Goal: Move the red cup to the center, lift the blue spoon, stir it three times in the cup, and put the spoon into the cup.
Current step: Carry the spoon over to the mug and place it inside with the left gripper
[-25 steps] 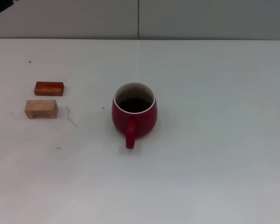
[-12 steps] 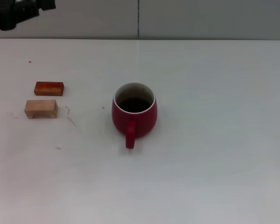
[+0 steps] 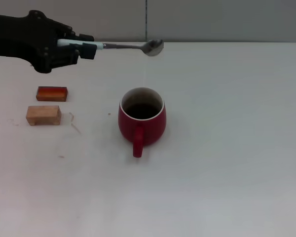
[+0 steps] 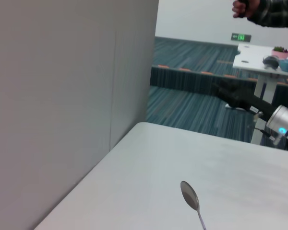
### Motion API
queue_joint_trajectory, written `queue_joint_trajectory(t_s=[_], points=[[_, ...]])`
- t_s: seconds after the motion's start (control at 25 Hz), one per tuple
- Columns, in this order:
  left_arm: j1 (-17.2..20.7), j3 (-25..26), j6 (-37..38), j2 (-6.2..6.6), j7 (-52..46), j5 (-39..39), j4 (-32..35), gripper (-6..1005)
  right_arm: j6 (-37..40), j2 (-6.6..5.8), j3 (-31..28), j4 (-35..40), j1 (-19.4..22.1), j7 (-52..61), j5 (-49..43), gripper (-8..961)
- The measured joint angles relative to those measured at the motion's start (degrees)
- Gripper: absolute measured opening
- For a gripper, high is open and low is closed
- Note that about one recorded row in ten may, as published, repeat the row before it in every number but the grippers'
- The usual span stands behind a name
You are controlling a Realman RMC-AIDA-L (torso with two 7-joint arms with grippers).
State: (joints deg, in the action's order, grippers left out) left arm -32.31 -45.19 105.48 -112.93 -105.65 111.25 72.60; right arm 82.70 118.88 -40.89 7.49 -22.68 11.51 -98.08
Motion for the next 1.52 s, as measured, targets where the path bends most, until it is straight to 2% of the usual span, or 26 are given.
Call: queue_joint_trajectory(t_s=[0.08, 0.48, 0.68, 1.52], points=[[-0.6, -0.5, 0.2, -0.35, 0.0, 1.6, 0.7, 141, 0.0, -0.01, 0.0, -0.2, 0.1, 0.0, 0.0, 583], [-4.0, -5.3, 0.2, -3.70, -0.1, 15.5, 7.5, 141, 0.5, 0.04, 0.0, -0.9, 1.4, 0.0, 0.0, 584], [-5.5, -7.8, -0.2, -4.67, 0.5, 20.2, 8.6, 140, 0.9, 0.03, 0.0, -1.0, 1.8, -0.1, 0.0, 584], [-7.4, -18.0, -5.0, -5.21, 0.1, 29.6, 10.7, 140, 1.9, 0.12, 0.4, -2.4, 2.9, -0.1, 0.0, 583]])
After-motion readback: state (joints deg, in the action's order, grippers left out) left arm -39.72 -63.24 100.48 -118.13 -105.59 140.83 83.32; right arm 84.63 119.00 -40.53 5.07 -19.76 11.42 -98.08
